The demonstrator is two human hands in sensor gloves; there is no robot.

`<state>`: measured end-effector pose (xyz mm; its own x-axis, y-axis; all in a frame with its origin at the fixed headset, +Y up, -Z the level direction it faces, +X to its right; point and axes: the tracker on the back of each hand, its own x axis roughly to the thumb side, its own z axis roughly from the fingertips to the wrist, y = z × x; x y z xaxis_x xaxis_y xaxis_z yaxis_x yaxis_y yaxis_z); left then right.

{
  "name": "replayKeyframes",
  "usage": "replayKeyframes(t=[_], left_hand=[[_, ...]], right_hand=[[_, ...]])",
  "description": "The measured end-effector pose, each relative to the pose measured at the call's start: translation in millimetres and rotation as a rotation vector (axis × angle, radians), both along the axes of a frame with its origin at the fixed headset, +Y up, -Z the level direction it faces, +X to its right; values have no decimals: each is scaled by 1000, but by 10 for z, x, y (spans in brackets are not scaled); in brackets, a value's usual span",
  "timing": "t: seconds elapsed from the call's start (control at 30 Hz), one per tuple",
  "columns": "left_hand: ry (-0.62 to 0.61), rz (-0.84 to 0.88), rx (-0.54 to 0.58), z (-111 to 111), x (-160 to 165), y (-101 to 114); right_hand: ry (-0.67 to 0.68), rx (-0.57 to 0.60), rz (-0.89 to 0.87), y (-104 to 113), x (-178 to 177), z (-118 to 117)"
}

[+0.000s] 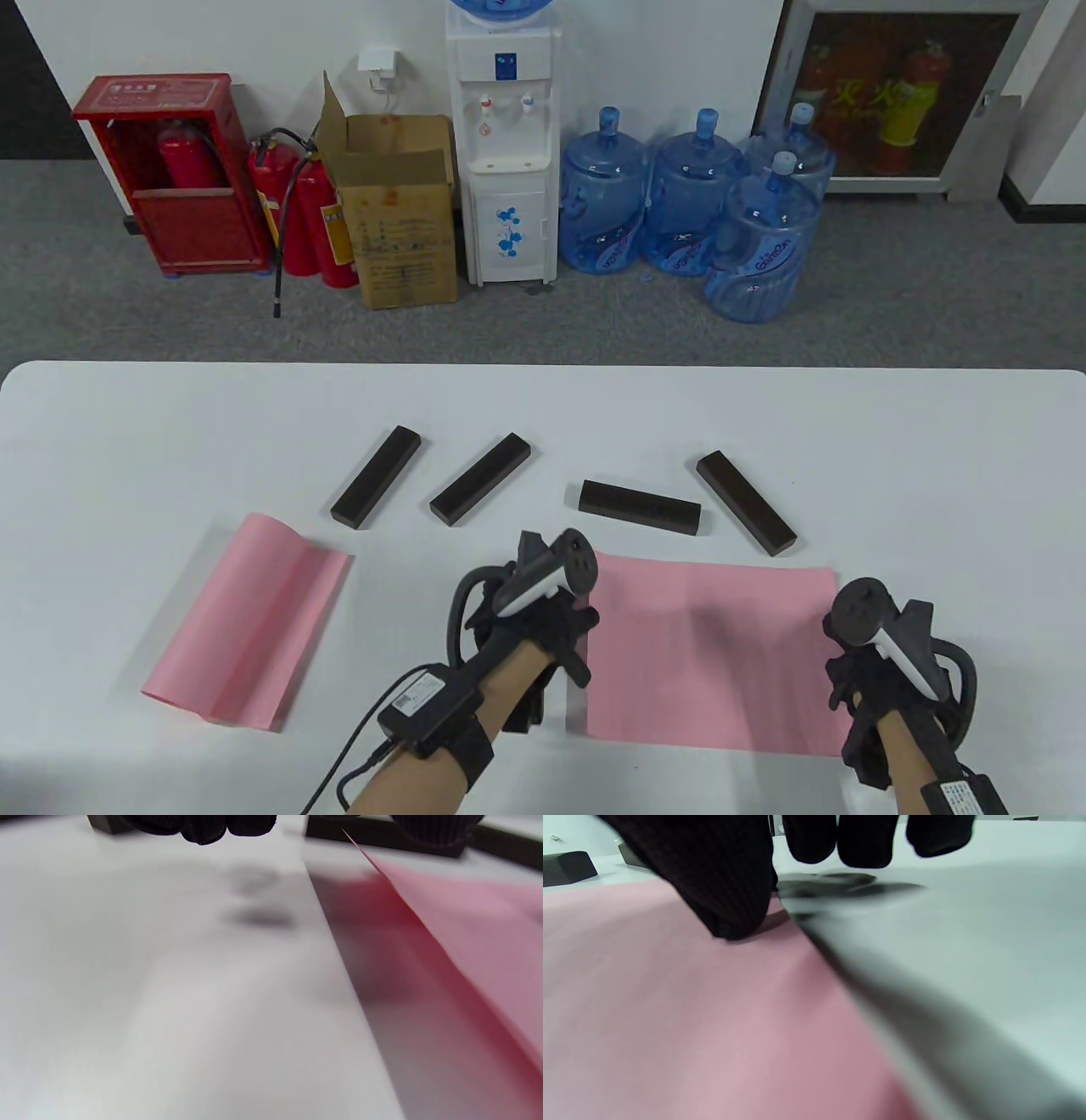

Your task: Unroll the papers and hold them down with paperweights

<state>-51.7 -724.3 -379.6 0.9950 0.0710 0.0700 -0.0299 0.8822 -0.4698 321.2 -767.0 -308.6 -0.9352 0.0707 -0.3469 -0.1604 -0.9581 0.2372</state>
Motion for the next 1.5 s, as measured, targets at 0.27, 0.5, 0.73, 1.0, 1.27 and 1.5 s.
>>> replayKeyframes(t=[0.27, 0.5, 0.73, 1.0, 1.27, 1.5], left_hand=[[231, -57, 113, -911, -460, 196], [232, -214, 131, -1262, -519, -147], [179, -328, 124, -1427, -450, -379], [86, -320, 238, -1355, -464, -330], [58, -17, 324, -904, -536, 205], [98, 285, 346, -223, -369, 610]], right_hand=[[2, 6, -21, -6, 8, -2], [-1, 1, -38, -4, 33, -9], [1, 1, -39, -2, 42, -13], [3, 1, -37, -2, 44, -17], [3, 3, -35, -4, 47, -19], [6, 7, -29, -8, 45, -17]])
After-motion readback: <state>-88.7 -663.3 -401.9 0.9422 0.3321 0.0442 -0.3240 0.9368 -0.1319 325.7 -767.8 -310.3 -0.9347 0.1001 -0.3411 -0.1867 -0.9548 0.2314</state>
